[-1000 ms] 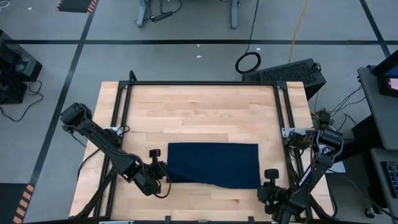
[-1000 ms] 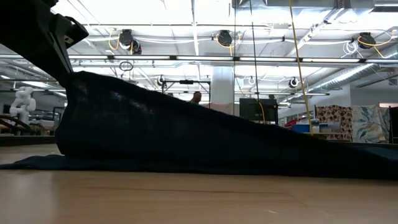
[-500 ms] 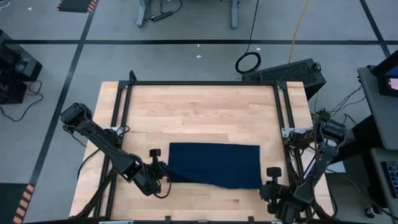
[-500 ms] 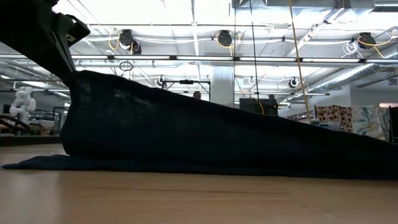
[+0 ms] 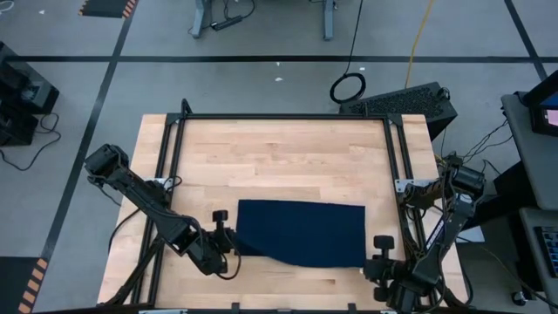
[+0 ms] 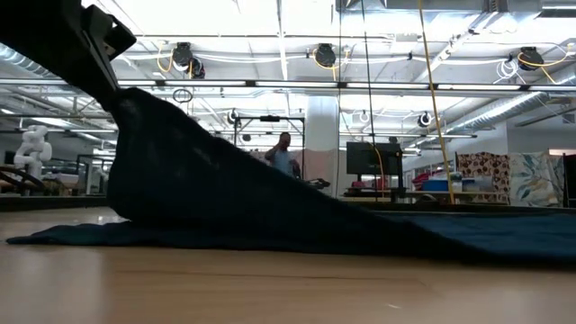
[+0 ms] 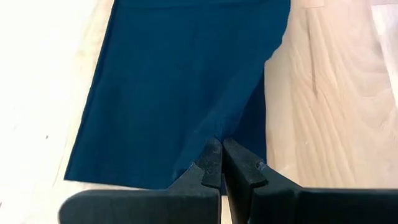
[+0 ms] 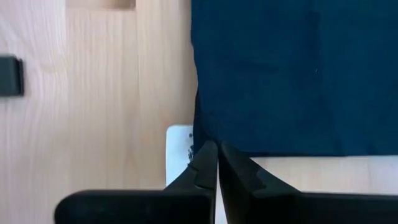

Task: Roll towel into tight, uniform cylinder
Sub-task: Roll the blue cloth napkin

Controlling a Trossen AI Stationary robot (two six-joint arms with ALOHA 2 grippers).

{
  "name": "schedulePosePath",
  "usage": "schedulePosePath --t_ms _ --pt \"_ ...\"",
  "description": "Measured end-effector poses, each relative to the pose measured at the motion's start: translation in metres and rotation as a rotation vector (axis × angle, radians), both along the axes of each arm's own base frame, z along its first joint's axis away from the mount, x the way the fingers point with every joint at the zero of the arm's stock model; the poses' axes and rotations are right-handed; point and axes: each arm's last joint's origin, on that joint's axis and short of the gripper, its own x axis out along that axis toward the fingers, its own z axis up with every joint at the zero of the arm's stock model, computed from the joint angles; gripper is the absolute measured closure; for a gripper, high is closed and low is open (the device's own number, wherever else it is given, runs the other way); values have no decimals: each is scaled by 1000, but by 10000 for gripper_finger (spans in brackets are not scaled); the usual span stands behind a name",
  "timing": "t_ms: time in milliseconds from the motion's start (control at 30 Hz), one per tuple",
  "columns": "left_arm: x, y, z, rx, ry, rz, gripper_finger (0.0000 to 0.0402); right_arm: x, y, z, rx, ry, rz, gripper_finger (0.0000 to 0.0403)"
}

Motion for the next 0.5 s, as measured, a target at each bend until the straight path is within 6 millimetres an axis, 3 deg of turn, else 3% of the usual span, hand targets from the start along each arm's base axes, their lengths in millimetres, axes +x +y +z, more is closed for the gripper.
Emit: schedulePosePath --t_ms 333,500 --pt "0 3 3 127 -40 -24 397 -1 -11 1 -101 -32 -78 402" --pt "1 22 20 173 -71 -21 397 -8 -28 7 -229 9 -179 403"
